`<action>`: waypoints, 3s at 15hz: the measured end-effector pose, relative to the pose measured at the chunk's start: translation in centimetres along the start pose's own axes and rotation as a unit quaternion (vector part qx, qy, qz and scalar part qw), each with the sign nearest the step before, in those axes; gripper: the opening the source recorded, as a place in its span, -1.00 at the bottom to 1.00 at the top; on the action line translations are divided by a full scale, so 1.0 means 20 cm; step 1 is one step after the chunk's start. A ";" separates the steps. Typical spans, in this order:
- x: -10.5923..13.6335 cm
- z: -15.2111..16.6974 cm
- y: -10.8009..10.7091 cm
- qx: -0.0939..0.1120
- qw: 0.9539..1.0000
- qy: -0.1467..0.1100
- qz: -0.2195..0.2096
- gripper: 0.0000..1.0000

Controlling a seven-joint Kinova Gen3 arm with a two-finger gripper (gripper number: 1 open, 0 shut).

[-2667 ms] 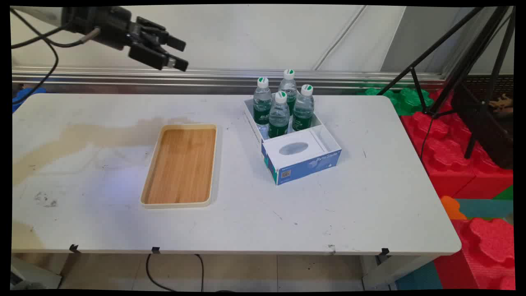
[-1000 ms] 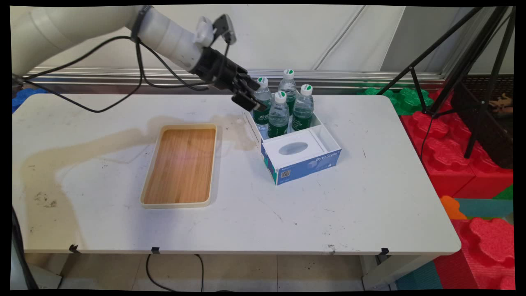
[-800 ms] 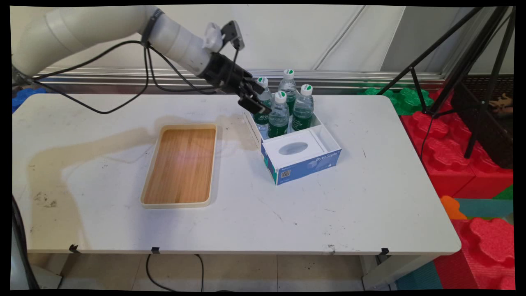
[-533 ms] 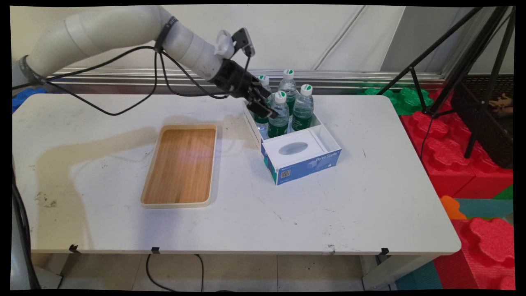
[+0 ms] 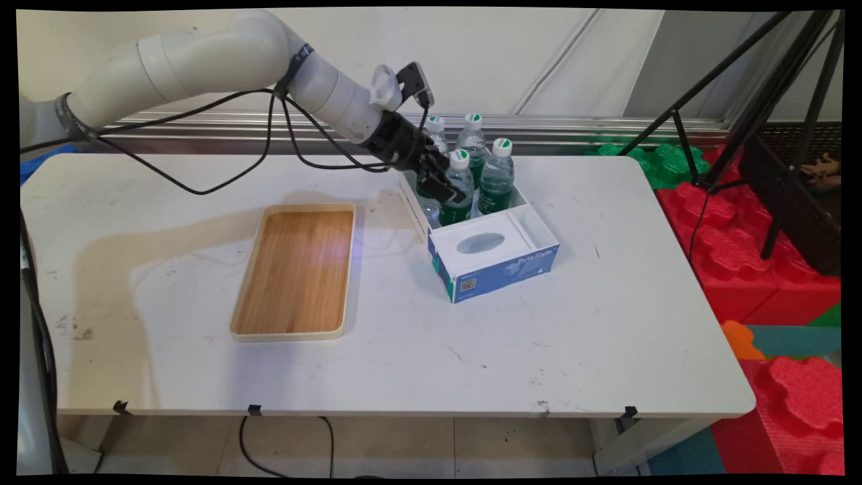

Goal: Pick up the green bottle from the white box, then place the picked object on the tray

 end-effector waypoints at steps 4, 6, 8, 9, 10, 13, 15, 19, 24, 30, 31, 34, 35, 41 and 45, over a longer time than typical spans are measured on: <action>-0.01 0.04 0.00 0.004 1.000 -0.003 -0.001 1.00; -0.01 0.05 0.00 0.006 1.000 -0.002 -0.001 -1.00; -0.01 0.06 0.00 0.007 1.000 0.000 -0.001 -1.00; 0.00 0.06 0.00 0.008 1.000 0.002 -0.002 -1.00; 0.00 0.06 0.00 0.008 1.000 0.003 -0.002 -1.00; 0.00 0.06 0.00 0.010 1.000 0.006 -0.003 -1.00; 0.00 0.05 0.01 0.011 1.000 0.008 -0.003 -1.00; 0.00 0.02 0.01 0.013 1.000 0.014 -0.003 -1.00; 0.03 -0.09 0.04 0.015 0.999 0.031 -0.004 -1.00; 0.07 -0.30 0.10 0.010 0.999 0.051 0.002 -1.00; 0.07 -0.33 0.11 0.009 0.999 0.054 0.003 -1.00; 0.08 -0.46 0.13 0.005 0.998 0.063 0.007 -1.00; 0.08 -0.53 0.15 0.003 0.998 0.069 0.010 -1.00; 0.07 -0.86 0.23 -0.009 0.996 0.084 0.023 -1.00; 0.02 -1.04 0.27 -0.012 0.997 0.074 0.024 -1.00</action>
